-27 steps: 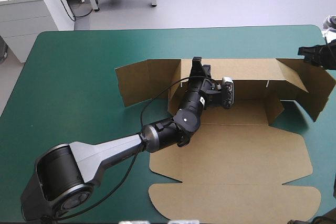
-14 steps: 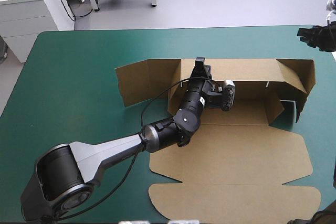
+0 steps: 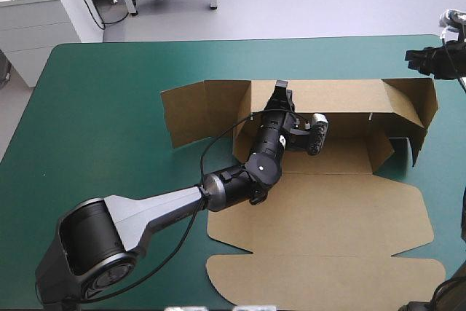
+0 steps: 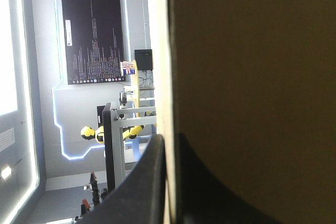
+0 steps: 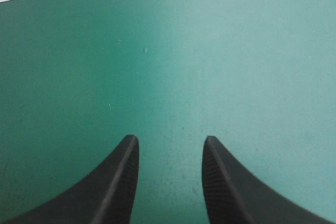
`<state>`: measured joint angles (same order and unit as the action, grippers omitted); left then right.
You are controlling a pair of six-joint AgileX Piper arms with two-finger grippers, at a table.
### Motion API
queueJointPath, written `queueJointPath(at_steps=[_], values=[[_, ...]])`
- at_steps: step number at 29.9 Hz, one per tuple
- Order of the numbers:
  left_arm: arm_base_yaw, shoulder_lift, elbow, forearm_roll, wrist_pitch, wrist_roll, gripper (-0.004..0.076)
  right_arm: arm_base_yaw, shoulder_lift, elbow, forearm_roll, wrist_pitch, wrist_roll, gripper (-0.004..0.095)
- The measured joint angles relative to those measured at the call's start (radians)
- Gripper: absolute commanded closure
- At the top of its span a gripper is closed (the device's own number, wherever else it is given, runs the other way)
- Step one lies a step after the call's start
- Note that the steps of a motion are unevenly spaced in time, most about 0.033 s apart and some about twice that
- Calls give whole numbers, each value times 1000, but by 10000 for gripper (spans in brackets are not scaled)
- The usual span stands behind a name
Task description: Fold the box
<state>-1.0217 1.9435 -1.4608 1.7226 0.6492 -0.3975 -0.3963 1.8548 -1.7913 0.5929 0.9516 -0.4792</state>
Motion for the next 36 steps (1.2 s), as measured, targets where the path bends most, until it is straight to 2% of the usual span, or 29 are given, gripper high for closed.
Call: queueJointPath(at_steps=[16,26,36], values=[[0,15,-2,17,25,0,732,1,13,-9,-37,84,-55,545],[-2,16,-3,16,53,-5,732,-5,6,-13,-59,239,-54,562],[-6,16,-3,14,65,-80,732,-5,-95,117,-103,244,-51,562]])
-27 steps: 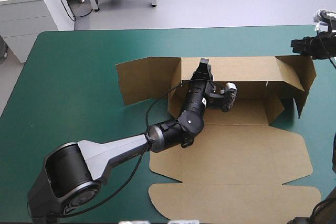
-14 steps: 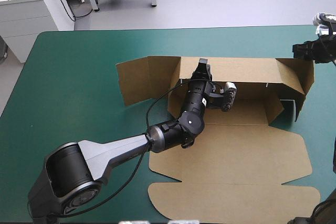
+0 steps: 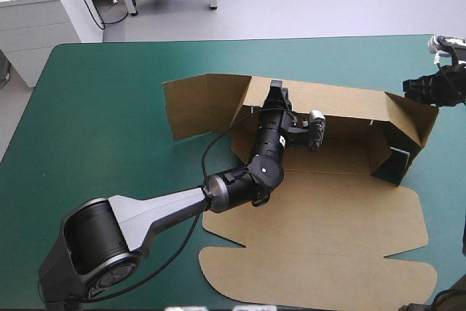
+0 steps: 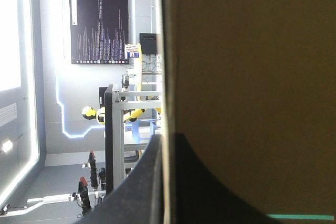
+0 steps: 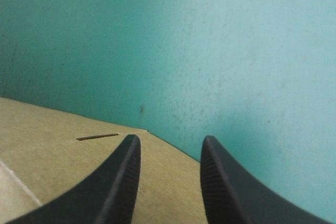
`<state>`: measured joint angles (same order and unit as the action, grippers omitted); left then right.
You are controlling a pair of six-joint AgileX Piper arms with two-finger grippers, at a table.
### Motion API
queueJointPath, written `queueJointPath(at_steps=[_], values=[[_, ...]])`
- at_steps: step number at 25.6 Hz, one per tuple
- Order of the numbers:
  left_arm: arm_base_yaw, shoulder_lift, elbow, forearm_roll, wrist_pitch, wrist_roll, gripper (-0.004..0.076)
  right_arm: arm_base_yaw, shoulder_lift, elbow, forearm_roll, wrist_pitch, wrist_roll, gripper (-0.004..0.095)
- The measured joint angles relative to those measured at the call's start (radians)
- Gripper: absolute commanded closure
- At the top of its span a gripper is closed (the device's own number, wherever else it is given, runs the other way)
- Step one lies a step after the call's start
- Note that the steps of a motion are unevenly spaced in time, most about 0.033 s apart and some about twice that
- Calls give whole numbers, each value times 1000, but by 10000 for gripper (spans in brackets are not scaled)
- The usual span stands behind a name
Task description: Fold the box
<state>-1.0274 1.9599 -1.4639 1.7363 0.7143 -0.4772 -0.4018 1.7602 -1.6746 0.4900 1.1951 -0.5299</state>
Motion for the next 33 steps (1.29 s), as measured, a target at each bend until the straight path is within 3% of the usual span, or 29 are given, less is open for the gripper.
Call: queueJointPath(at_steps=[13,21,27,33], values=[[-1,0,0,0,-1,-5,732,-54,-17,58,-2,-75,31,562],[-1,0,0,0,-3,-44,732,-62,53,57,64,-10,5,562],[-1,0,0,-1,-2,-48,732,-62,67,63,10,6,85,583],[-1,5,0,-2,13,-48,732,-64,-28,226,32,-3,66,639]])
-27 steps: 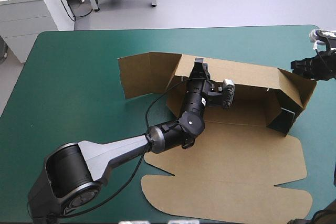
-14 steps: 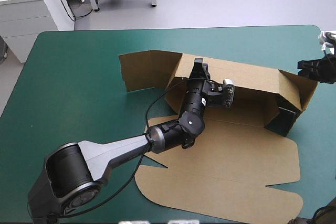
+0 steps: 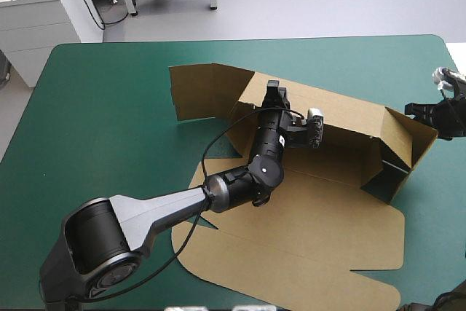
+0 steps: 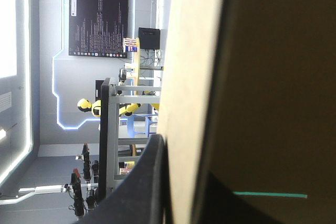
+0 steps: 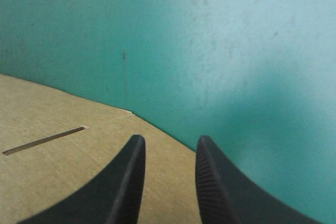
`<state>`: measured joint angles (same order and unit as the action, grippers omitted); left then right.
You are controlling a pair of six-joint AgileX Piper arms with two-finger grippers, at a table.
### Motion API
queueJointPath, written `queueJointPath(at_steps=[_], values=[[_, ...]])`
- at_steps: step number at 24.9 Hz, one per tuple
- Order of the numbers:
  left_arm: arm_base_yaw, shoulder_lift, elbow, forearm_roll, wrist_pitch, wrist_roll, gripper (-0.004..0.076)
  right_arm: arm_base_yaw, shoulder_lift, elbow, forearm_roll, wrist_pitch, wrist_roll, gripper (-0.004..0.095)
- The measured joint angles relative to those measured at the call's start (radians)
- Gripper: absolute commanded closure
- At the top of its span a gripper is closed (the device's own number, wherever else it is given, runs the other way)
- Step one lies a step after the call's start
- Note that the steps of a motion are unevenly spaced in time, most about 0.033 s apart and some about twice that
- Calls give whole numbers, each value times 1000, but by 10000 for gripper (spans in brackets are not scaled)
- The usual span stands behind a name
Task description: Fold the box
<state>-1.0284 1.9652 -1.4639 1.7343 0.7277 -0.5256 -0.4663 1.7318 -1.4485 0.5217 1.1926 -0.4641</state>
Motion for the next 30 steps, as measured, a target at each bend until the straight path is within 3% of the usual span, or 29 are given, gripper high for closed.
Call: queueJointPath(at_steps=[7,22,27,30], values=[[0,0,0,-1,7,0,732,-1,-87,94,119,0,-72,658],[0,1,0,0,6,4,732,-1,-189,90,86,-59,-77,646],[0,2,0,7,5,4,732,0,-189,90,35,-97,-77,465],[0,2,0,7,4,4,732,0,-189,90,25,-105,-77,409]])
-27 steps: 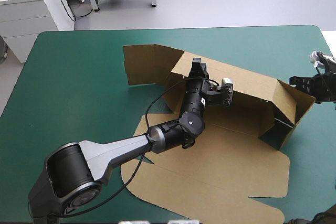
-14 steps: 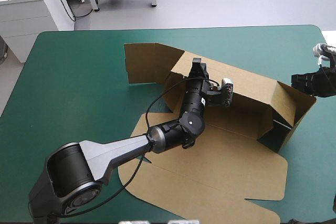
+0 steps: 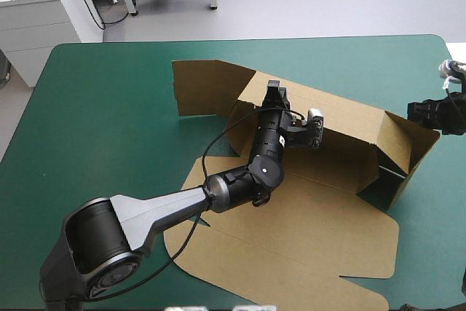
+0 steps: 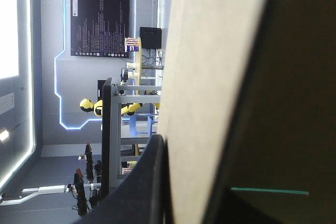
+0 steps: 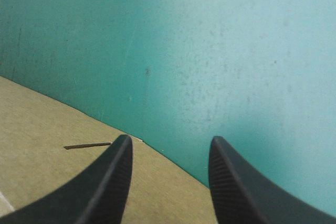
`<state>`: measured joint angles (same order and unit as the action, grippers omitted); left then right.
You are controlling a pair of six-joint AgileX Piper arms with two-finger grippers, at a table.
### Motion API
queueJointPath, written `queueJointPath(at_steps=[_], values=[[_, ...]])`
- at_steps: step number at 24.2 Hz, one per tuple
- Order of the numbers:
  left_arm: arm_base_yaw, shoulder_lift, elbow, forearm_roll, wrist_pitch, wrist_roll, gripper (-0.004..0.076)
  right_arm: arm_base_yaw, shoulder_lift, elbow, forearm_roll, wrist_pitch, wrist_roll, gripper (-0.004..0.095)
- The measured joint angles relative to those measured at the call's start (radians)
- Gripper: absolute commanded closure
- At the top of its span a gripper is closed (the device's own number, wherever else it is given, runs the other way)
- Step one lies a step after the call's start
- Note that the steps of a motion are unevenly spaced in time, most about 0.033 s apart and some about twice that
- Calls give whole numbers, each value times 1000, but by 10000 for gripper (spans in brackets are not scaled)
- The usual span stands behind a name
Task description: Fold the box
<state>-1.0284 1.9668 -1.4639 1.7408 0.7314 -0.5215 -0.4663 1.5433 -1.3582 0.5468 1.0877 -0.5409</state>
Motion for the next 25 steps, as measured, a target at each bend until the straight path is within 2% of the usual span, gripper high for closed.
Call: queueJointPath(at_steps=[3,7,14,21,25], values=[[1,0,0,0,-2,0,732,0,0,0,-10,4,2,408],[2,0,0,0,0,0,732,0,0,-1,-81,49,96,413],[4,0,0,0,0,4,732,0,-47,1,-101,102,125,413],[5,0,0,0,-1,4,732,0,-145,27,-118,106,163,413],[5,0,0,0,-1,3,732,-6,-199,112,-89,50,171,413]])
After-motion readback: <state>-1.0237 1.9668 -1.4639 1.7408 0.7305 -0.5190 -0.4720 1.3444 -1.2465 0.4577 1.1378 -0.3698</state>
